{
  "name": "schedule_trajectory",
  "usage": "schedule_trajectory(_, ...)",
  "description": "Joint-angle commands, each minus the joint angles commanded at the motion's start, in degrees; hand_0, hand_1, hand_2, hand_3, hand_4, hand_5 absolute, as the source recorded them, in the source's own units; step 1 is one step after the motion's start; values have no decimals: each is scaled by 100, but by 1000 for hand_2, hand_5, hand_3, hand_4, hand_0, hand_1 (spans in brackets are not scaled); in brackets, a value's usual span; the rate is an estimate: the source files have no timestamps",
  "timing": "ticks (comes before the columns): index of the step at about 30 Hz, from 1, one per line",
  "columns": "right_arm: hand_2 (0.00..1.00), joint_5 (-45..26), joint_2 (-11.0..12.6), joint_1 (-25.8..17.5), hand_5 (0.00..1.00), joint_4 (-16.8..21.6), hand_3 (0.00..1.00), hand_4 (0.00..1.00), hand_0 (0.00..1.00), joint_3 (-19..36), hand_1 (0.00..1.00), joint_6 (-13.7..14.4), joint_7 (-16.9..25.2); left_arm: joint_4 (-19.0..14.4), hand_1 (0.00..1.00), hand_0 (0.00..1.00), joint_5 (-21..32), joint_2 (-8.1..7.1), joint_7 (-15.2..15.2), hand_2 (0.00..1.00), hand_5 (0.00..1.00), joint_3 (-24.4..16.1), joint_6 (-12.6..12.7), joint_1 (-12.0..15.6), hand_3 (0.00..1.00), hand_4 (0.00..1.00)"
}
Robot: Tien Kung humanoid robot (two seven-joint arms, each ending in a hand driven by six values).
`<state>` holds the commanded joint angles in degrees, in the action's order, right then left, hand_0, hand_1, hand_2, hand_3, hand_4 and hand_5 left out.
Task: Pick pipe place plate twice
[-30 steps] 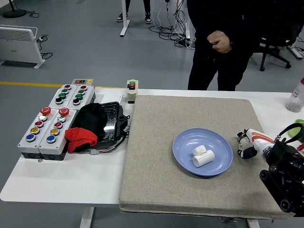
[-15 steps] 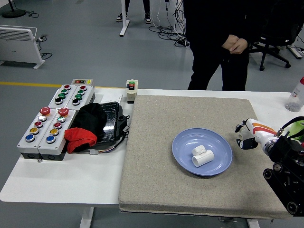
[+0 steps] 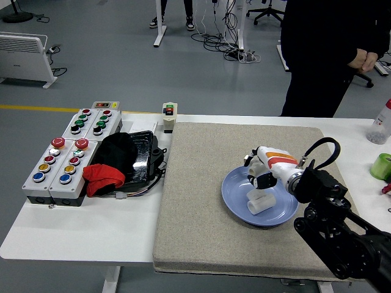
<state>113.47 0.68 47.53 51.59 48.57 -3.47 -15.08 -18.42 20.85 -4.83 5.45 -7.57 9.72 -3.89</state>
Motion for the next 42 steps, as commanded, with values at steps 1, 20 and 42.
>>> schedule_trajectory(1, 922, -5, -15, 10, 300, -16, 861, 701, 826, -5, 816, -38, -3, -1, 685, 697, -2, -1, 1, 712, 998, -3, 0, -1, 651, 319)
schedule_trajectory(20, 998, -150, 34, -154, 387, 268, 998, 848, 946, 911, 944, 510, 228, -2, 684, 698, -5, 2, 2, 711, 998, -17, -2, -22, 650, 320)
schedule_trajectory(42, 911, -5260, 881, -1531, 516, 830, 845, 619, 850, 4384, 807, 649, 1331, 14, 682, 698, -21, 17, 18, 710, 998, -28, 6, -41, 650, 319)
